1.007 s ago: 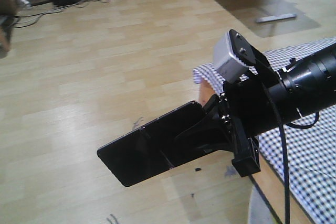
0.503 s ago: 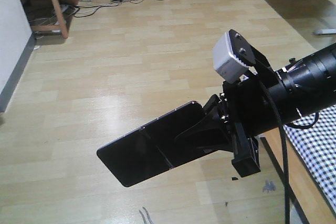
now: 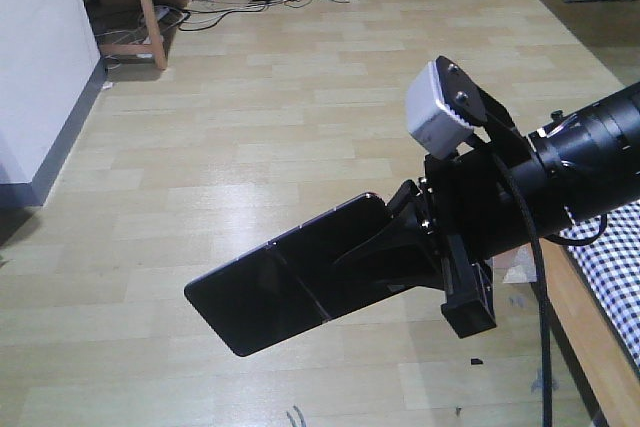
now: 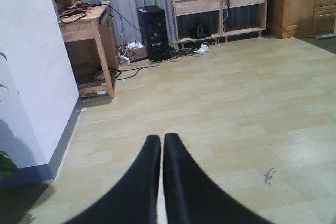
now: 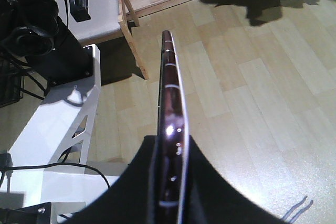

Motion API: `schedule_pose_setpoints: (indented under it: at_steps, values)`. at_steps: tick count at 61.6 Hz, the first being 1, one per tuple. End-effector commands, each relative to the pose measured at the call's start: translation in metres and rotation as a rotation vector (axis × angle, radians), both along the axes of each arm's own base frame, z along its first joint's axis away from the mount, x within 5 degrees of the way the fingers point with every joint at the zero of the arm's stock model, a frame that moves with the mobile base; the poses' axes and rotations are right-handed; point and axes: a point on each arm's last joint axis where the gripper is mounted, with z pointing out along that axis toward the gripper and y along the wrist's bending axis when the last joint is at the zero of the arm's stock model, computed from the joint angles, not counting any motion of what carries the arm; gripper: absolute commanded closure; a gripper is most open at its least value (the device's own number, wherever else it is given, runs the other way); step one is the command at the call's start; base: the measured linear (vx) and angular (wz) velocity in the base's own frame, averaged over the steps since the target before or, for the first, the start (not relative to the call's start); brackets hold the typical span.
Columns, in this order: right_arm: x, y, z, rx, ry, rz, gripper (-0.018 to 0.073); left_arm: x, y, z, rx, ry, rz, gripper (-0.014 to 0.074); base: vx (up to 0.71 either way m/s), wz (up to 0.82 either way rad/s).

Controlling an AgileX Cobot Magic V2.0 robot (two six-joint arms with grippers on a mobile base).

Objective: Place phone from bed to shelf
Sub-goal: 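Drive away from the bed holding the phone in the right gripper, then turn and drive across the floor toward the wooden shelf unit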

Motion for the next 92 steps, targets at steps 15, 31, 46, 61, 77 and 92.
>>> schedule_pose_setpoints:
  at_steps: [15, 31, 46, 61, 77, 92]
  values:
    - [-0.0120, 0.0017, 0.0205, 0.090, 0.003, 0.046, 0.0562, -0.0009, 0.0002, 0.0145, -0.017, -0.098, 0.003, 0.0595, 0.09, 0.08]
    - [-0.0120, 0.0017, 0.0205, 0.090, 0.003, 0.046, 0.0562, -0.0009, 0.0002, 0.0145, -0.017, -0.098, 0.003, 0.0595, 0.13, 0.08]
    - [-0.0120, 0.0017, 0.0205, 0.090, 0.003, 0.046, 0.0562, -0.0009, 0.0002, 0.0145, -0.017, -0.098, 0.003, 0.0595, 0.17, 0.02]
    - [-0.0120, 0.0017, 0.0205, 0.090, 0.003, 0.046, 0.0562, -0.0009, 0.0002, 0.0145, -0.017, -0.098, 0.003, 0.0595, 0.21, -0.04]
    - [-0.0120, 0.0017, 0.0205, 0.090, 0.003, 0.046, 0.0562, -0.0009, 0.0002, 0.0145, -0.017, -0.098, 0.003, 0.0595, 0.24, -0.04]
    - [-0.0120, 0.0017, 0.0205, 0.090, 0.003, 0.046, 0.0562, -0.0009, 0.0002, 0.0145, -0.017, -0.098, 0.003, 0.0595, 0.27, -0.04]
